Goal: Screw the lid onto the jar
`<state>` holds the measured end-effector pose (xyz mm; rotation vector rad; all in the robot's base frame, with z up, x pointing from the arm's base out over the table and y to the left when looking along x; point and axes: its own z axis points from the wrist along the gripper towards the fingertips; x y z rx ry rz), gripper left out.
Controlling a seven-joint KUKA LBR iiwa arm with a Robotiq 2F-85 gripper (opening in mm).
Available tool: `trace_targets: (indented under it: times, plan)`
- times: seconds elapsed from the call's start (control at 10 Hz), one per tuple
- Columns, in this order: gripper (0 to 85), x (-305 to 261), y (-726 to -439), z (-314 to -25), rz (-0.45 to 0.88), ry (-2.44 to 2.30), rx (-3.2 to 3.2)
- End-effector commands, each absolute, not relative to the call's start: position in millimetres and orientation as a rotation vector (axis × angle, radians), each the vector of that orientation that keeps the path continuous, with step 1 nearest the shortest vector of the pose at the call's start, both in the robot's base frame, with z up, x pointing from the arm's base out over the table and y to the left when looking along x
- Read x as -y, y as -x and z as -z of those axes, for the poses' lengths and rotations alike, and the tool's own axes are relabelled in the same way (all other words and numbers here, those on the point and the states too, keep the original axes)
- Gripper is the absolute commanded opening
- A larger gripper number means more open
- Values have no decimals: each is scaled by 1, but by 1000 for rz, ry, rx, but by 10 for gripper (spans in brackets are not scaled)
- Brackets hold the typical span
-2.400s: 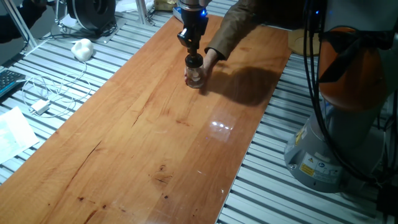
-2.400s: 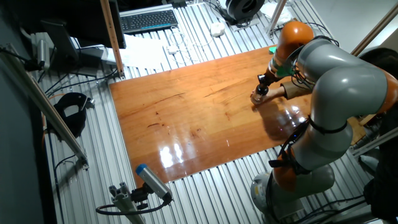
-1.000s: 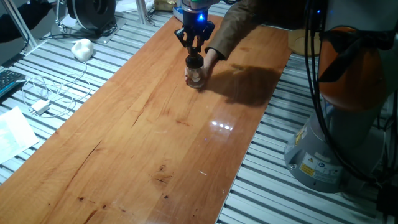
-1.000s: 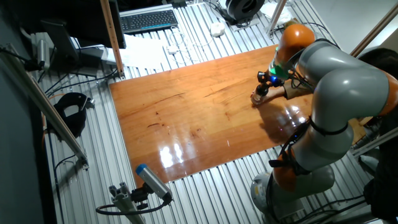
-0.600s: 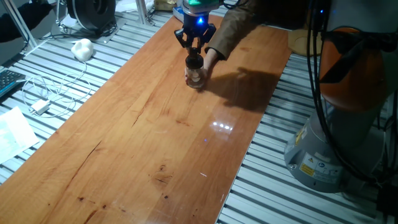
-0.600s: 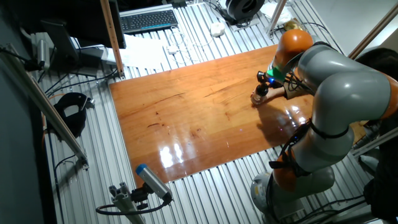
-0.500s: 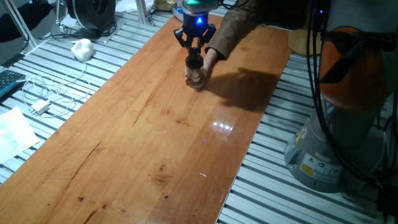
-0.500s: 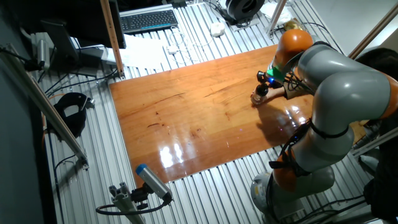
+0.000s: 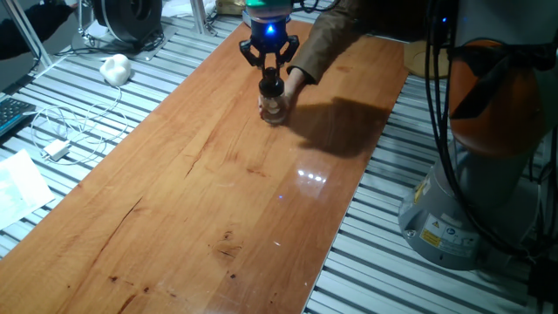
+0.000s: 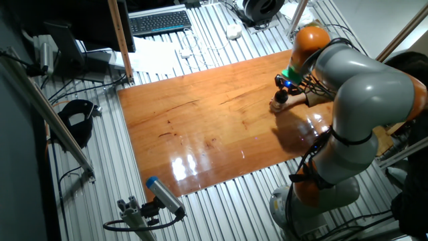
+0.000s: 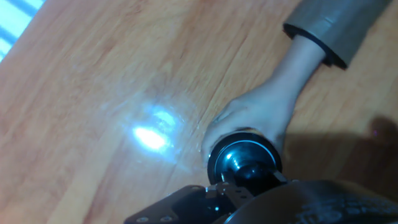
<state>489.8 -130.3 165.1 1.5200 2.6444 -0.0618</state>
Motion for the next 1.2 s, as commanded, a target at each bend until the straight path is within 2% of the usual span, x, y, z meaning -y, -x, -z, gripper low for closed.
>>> trace_targets:
  times: [0.0, 0.1, 0.2, 0.7, 0.9, 1.1]
  plan:
    - [340, 129, -491, -166, 66, -1543, -2636]
    - [340, 128, -493, -167, 71, -1542, -2643]
    - [510, 128, -494, -167, 67, -1532, -2657]
    - [510, 127, -495, -167, 89, -1372, -2748]
    - [510, 128, -495, -168, 120, -1038, -2908]
    - [510, 129, -499, -171, 38, -653, -3056]
